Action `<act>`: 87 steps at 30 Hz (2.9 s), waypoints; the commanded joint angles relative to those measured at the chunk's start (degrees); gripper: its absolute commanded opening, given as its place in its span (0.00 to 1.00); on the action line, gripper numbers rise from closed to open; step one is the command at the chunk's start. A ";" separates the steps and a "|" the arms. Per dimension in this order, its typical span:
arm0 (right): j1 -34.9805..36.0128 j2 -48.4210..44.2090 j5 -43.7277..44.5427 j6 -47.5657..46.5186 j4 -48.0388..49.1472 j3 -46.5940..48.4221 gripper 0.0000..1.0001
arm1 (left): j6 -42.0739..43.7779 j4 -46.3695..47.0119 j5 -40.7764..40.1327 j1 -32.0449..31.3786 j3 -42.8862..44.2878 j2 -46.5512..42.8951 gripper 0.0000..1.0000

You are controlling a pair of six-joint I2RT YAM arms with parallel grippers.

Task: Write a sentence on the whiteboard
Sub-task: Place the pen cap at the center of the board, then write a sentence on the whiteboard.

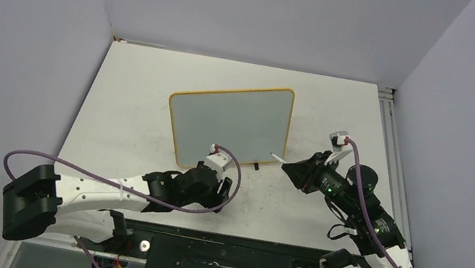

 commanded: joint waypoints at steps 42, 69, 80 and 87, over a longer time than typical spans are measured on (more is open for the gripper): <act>25.83 26.65 19.98 -4.17 43.20 4.33 0.05 | 25.76 -10.33 67.29 71.02 28.43 -7.68 0.68; 28.33 50.38 19.62 -8.07 53.90 19.77 0.05 | 24.62 -0.30 71.61 72.03 23.94 -2.12 0.37; 29.21 53.12 20.91 -8.81 54.43 21.68 0.05 | 23.32 1.60 72.54 71.92 23.12 -1.13 0.33; 29.68 54.03 23.36 -8.89 55.02 22.21 0.05 | 23.06 2.15 73.01 71.84 22.91 -0.74 0.26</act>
